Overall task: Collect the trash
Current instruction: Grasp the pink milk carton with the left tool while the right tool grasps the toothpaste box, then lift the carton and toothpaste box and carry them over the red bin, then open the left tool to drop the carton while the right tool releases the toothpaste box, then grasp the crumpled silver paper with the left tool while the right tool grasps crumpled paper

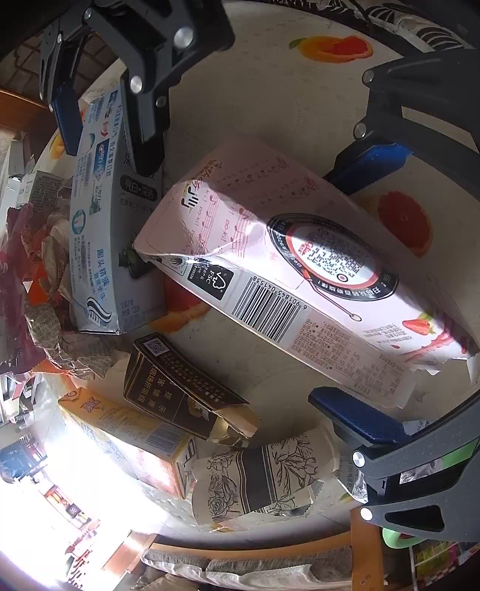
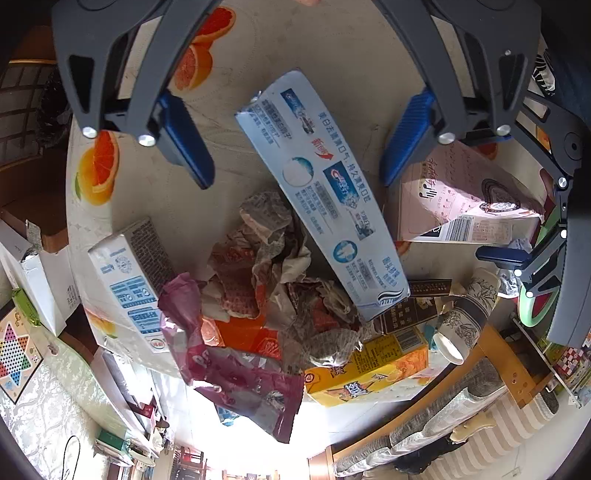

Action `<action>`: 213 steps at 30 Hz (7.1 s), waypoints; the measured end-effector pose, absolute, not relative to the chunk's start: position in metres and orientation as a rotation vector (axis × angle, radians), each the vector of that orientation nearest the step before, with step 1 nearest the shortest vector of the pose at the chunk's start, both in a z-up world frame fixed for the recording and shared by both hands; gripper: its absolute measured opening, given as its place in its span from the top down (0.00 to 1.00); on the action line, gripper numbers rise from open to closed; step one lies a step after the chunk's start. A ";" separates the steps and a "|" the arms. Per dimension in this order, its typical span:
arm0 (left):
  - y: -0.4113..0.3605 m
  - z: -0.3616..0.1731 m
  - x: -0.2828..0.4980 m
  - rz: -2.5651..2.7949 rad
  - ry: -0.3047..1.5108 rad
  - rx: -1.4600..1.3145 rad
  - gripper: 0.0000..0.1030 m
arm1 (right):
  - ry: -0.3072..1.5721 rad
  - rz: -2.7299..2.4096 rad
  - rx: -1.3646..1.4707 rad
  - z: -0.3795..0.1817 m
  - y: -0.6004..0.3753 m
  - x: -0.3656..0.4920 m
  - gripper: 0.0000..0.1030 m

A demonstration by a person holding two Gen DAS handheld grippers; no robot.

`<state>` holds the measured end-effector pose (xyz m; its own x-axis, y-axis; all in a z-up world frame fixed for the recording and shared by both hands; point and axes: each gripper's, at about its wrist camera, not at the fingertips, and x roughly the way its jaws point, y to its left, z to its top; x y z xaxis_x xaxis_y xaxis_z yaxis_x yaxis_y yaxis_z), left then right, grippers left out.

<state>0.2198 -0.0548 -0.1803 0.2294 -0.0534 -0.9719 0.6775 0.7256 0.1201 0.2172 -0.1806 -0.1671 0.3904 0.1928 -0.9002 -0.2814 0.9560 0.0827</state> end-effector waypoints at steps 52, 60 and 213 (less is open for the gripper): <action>0.076 -0.021 0.089 -0.280 0.910 0.053 0.47 | 0.902 0.303 -0.032 -0.040 -0.171 0.114 0.65; 0.101 -0.007 0.090 -0.197 0.867 0.003 0.47 | 0.850 0.324 -0.053 -0.018 -0.142 0.110 0.65; 0.078 -0.169 0.238 -0.078 1.226 0.106 0.14 | 1.103 0.152 0.136 -0.167 -0.203 0.248 0.05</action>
<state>0.2375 0.0776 -0.1691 0.3367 -0.0026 -0.9416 0.1167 0.9924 0.0390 0.2475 -0.2031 -0.1669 0.4426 0.1891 -0.8765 -0.0545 0.9814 0.1841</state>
